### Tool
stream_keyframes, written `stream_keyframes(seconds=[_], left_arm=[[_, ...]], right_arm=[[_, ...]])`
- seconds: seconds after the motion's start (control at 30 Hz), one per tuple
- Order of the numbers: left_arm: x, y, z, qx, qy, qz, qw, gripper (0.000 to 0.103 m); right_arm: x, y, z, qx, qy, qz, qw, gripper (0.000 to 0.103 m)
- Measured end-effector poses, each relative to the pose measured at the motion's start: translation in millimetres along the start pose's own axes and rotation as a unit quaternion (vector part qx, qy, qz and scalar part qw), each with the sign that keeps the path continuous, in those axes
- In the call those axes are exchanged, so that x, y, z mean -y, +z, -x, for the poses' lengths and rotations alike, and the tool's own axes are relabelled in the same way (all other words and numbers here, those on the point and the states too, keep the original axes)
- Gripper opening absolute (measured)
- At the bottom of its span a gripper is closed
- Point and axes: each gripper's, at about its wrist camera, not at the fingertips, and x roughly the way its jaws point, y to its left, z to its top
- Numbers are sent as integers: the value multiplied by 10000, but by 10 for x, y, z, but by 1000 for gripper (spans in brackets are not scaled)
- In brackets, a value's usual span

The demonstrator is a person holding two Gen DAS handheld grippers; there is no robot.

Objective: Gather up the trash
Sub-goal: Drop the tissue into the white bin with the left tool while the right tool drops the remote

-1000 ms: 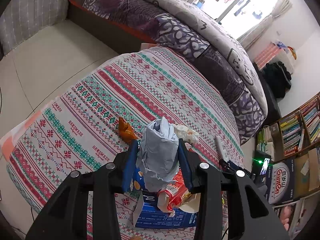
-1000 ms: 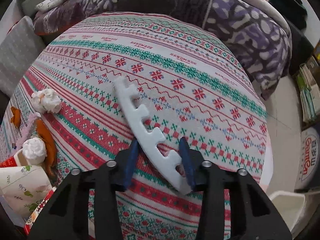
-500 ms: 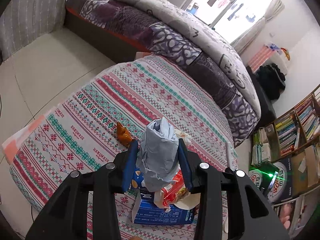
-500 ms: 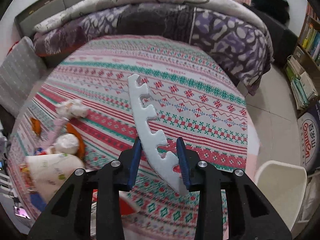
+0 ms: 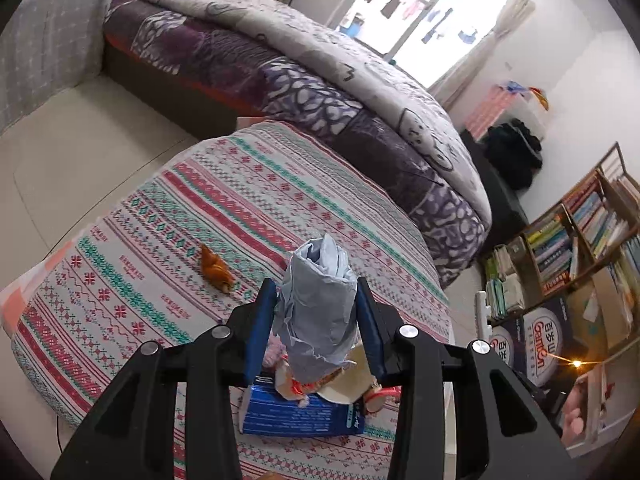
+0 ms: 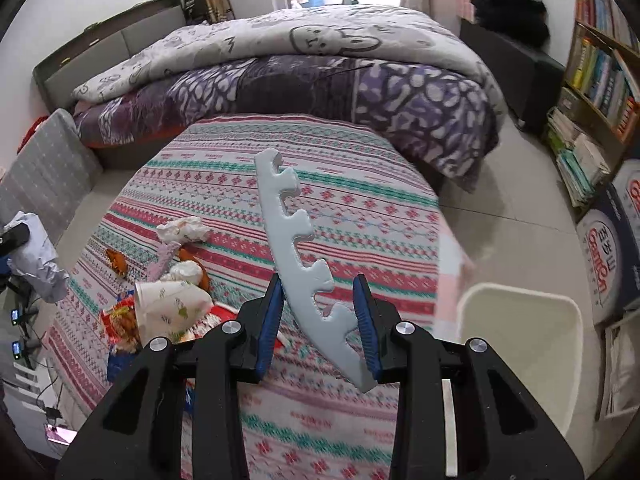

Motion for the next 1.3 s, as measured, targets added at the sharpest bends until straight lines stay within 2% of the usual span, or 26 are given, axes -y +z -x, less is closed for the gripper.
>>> stream_keyframes(seconds=[0.23, 0.33, 0.53, 0.57, 0.7, 0.9, 1.17, 1.3], left_arm=[[257, -169, -37, -71, -189, -368, 9991, 40], [367, -251, -67, -117, -274, -515, 9982, 40], [594, -423, -237, -386, -530, -611, 9960, 40], [631, -446, -254, -414, -570, -625, 9956, 40], [913, -615, -368, -565, -739, -840, 9921, 40], [1364, -937, -584, -943, -1025, -1137, 9837, 40], [2030, -1472, -962, -1605, -1448, -1276, 9680, 40], [2334, -1697, -1122, -1814, -1494, -1439, 9613, 41]], right_arm=[[501, -262, 120, -12, -281, -504, 9983, 34], [801, -395, 78, -216, -388, -955, 9944, 34], [1147, -481, 183, -197, -701, -1347, 9882, 38], [1199, -496, 202, -200, -717, -1425, 9870, 40], [1375, -519, 311, -88, -759, -1678, 9828, 68], [1641, -494, 581, 326, -738, -2198, 9722, 85], [1823, -442, 771, 692, -573, -2620, 9609, 91], [1910, -426, 839, 802, -493, -2793, 9556, 92]])
